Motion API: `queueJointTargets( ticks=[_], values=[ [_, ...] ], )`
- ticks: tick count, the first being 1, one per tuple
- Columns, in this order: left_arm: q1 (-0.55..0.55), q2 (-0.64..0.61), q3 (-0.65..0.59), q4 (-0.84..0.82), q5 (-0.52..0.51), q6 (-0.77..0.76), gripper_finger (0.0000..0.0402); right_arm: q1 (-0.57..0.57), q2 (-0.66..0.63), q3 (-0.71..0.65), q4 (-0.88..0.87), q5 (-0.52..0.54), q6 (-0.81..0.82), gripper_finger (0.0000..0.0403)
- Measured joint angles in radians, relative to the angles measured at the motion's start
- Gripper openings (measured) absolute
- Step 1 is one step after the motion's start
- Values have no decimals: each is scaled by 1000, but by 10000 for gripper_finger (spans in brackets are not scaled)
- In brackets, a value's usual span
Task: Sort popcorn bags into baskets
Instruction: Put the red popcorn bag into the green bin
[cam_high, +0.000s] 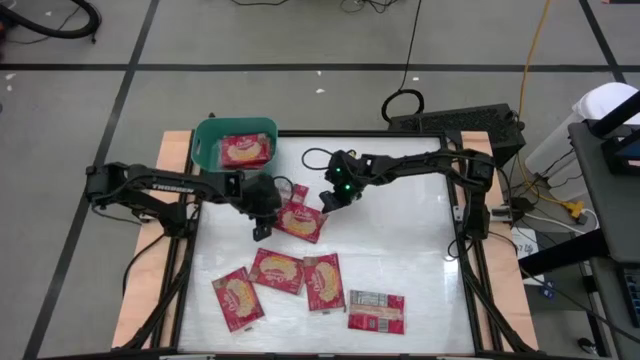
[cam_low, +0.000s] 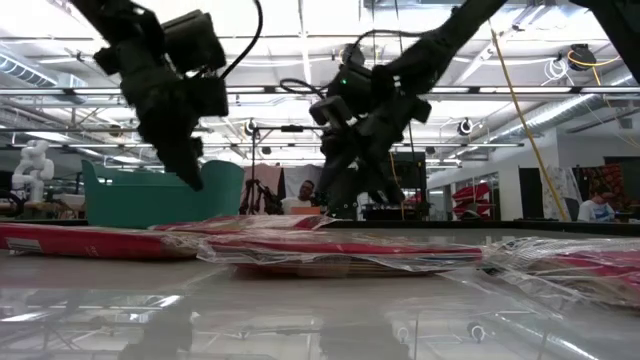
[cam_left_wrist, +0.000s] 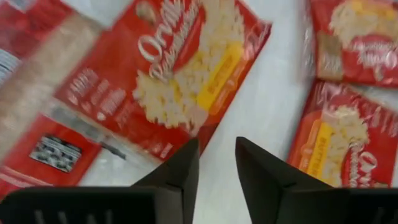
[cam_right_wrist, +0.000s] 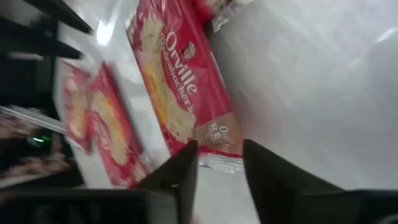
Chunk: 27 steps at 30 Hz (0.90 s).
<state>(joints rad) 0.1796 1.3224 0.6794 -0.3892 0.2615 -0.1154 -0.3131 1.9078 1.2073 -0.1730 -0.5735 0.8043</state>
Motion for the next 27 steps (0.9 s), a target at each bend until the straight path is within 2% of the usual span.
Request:
queueJointTargets(
  ticks=[7,12,21,24,27],
  values=[
    [11,0,-81,70,0,-18,83,8,1,-120,223,-3,136,228],
    [14,0,-93,90,0,-32,77,38,9,-151,276,35,166,239],
    [13,0,-93,106,1,-71,76,75,116,-128,523,51,257,188],
    [14,0,-93,105,8,-110,76,75,116,-128,521,67,256,140],
    [15,0,-80,100,10,-133,76,75,110,-130,526,71,254,69]
  ],
)
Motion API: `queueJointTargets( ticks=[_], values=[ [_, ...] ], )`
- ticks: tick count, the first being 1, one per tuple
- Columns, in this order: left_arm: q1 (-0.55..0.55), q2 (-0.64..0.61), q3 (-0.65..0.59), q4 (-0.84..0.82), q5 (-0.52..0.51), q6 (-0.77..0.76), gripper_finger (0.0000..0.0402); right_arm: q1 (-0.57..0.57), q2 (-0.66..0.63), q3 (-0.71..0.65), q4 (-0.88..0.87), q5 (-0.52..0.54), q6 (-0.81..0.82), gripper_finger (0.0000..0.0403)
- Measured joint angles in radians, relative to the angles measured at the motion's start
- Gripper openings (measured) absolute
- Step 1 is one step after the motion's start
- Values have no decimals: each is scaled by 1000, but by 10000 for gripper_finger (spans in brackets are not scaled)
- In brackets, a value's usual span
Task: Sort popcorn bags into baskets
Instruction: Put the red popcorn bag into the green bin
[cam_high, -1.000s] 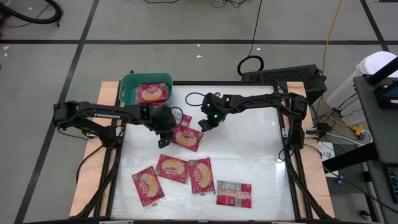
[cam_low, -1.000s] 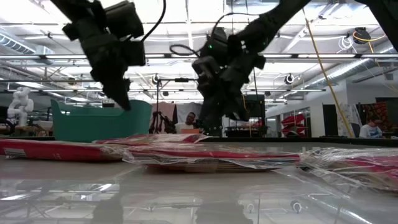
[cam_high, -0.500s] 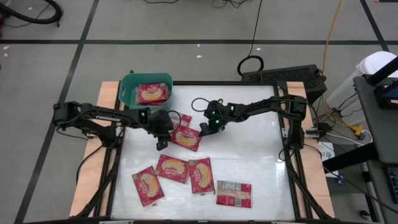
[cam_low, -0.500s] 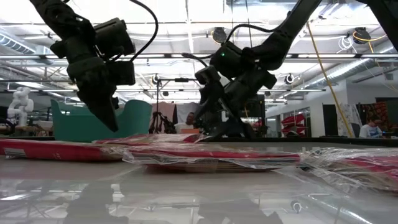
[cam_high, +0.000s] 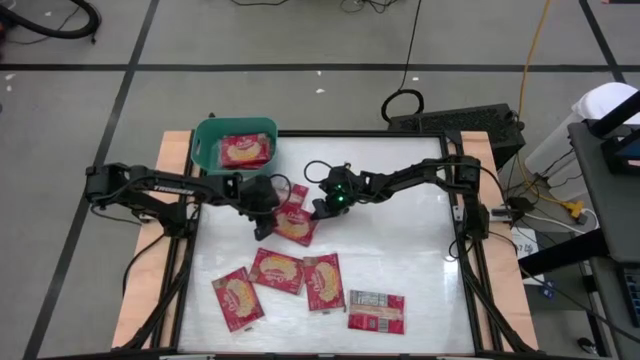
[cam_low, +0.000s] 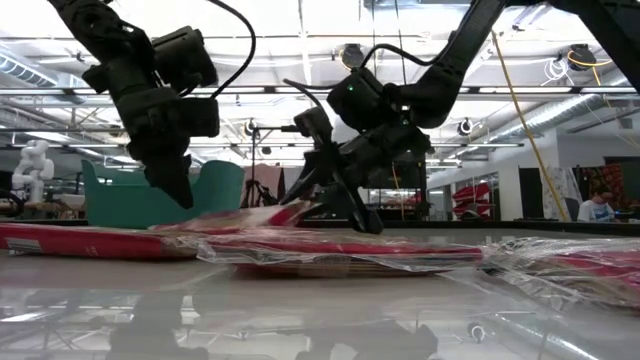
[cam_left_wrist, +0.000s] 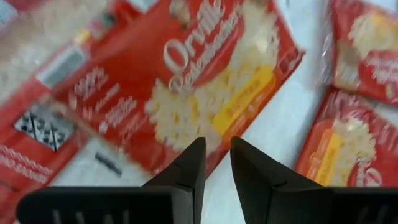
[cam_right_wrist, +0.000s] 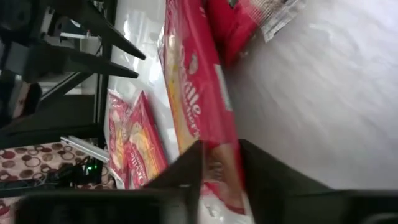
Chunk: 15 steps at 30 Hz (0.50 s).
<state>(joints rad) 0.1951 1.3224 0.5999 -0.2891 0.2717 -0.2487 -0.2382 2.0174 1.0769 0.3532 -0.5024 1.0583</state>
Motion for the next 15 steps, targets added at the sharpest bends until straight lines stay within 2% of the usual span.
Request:
queueJointTargets(
  ticks=[2,3,8,15],
  values=[
    [5,0,23,-5,1,-11,76,-1,0,-1,22,2,3,22],
    [9,-1,42,-20,1,-23,76,-2,1,-1,34,2,2,13],
    [49,-41,212,-174,18,-35,76,-12,-32,-5,47,3,10,7],
    [110,-97,422,-272,-14,31,77,-17,-213,-4,-84,38,-198,2]
  ],
)
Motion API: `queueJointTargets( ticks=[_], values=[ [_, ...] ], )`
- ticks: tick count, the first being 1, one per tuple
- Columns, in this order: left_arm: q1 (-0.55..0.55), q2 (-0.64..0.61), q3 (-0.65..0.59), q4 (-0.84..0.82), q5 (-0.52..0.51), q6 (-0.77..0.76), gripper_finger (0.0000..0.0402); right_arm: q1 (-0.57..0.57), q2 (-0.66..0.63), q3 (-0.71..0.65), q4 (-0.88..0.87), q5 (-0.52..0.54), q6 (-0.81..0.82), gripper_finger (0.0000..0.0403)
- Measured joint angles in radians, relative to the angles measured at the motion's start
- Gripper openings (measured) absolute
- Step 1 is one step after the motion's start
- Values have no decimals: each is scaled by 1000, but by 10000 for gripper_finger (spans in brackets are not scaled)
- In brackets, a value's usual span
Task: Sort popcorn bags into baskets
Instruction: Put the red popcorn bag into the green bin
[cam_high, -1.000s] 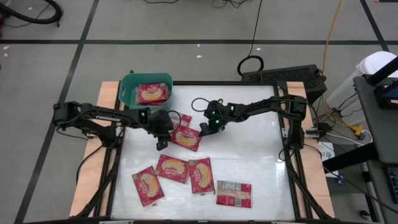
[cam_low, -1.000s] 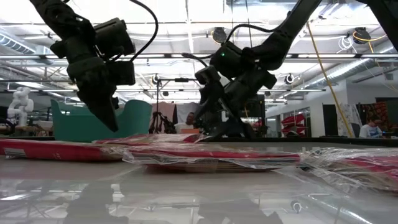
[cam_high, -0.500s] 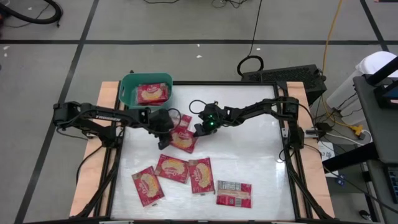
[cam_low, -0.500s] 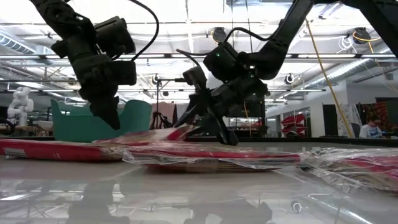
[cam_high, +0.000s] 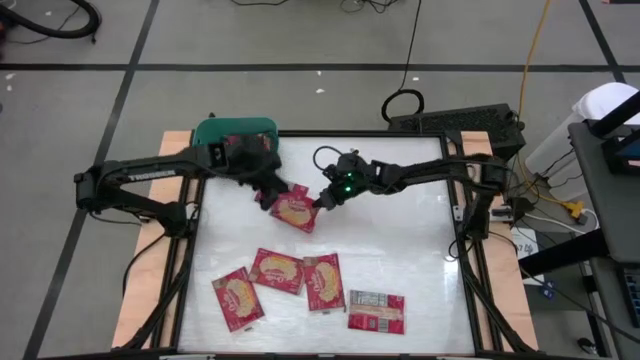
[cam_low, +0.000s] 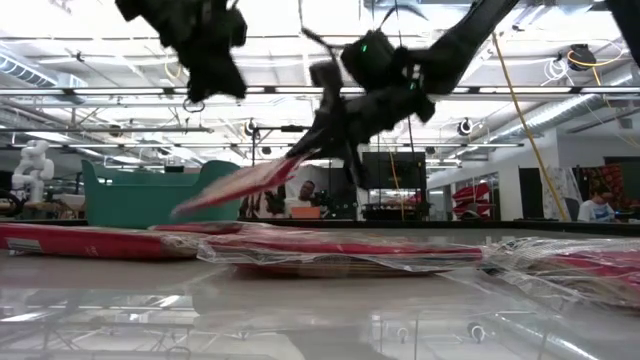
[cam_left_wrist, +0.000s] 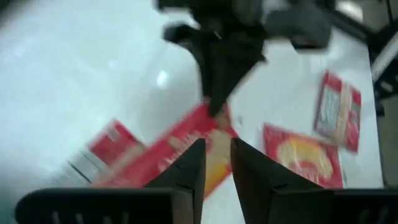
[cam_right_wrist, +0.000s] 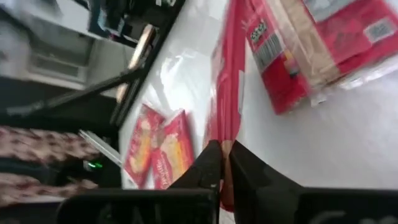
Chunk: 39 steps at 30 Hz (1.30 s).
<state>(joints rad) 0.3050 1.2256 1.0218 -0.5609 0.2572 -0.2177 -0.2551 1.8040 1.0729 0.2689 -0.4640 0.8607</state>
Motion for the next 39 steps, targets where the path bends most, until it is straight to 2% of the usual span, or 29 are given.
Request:
queueJointTargets(
  ticks=[5,10,13,18,23,30,39],
  values=[
    [48,2,86,-22,-23,54,101,2,-166,2,-160,68,-132,1],
    [98,2,154,-21,-30,55,174,0,-330,2,-270,149,-240,1],
    [129,2,196,-25,-32,54,219,-13,-413,2,-304,161,-273,0],
    [175,2,261,-21,-24,16,261,-48,-509,2,-318,148,-269,0],
    [221,2,307,-9,41,-38,260,-76,-576,2,-302,89,-305,0],
    [279,18,314,83,284,-143,237,-116,-609,2,-293,-2,-385,0],
    [251,90,314,97,320,-159,216,-171,-595,3,-287,-89,-483,0]
  ],
)
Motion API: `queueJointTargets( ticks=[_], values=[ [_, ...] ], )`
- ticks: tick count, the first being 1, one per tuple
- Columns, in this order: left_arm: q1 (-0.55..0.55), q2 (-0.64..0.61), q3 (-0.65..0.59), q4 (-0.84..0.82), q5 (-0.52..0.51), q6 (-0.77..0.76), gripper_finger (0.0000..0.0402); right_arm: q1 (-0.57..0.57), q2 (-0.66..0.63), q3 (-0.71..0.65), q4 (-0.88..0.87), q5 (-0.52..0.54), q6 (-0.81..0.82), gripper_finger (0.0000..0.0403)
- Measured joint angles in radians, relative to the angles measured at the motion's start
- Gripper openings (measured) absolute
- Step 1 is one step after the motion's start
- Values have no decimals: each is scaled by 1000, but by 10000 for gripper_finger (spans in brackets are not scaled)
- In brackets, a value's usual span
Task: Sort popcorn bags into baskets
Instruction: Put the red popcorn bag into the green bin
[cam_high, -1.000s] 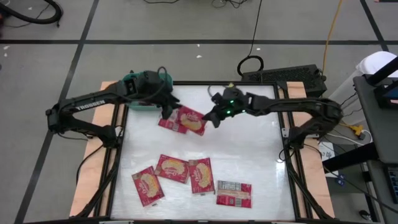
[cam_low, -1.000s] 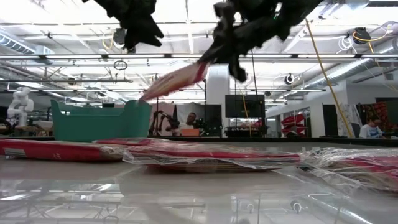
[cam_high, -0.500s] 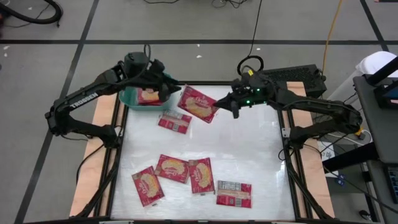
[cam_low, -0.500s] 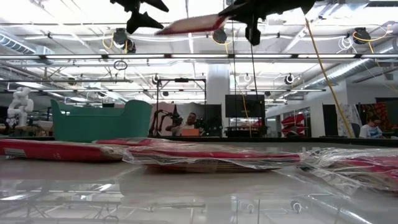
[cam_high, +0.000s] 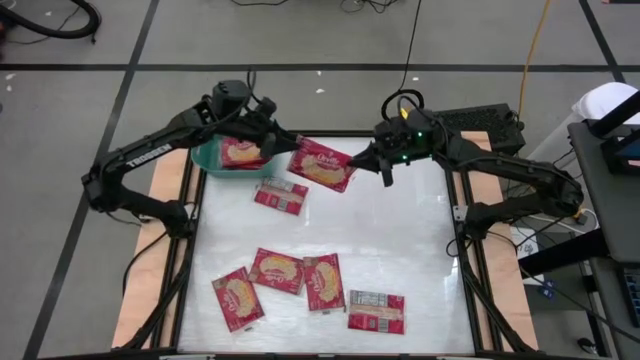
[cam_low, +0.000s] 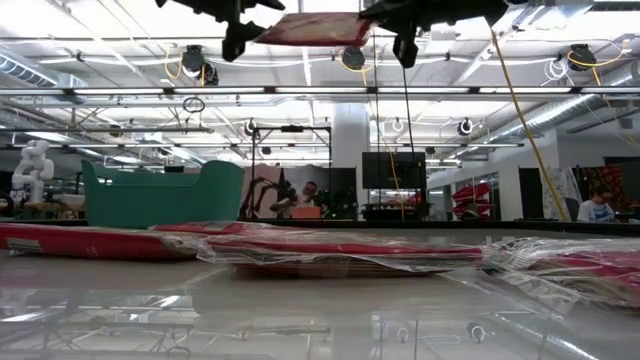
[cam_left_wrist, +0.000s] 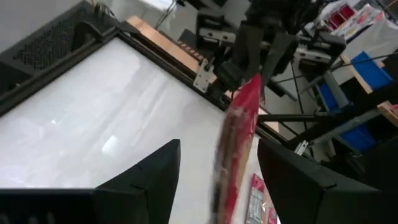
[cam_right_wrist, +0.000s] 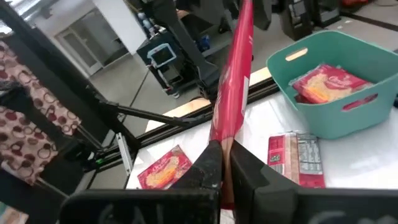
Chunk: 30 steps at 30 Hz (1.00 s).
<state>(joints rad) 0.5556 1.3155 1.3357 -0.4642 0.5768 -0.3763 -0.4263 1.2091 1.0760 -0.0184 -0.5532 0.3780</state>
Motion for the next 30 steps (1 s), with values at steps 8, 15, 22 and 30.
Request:
queueJointTargets(
  ticks=[8,15,22,30],
  values=[
    [-28,63,0,73,3,15,155,-48,13,0,-1,-63,-66,0],
    [-41,96,0,155,12,19,55,-74,24,0,-8,-103,-81,0],
    [-39,99,0,152,17,24,29,-103,23,0,-9,-104,-73,7],
    [13,57,-2,109,22,41,18,-162,22,0,-8,-71,12,74]
  ],
)
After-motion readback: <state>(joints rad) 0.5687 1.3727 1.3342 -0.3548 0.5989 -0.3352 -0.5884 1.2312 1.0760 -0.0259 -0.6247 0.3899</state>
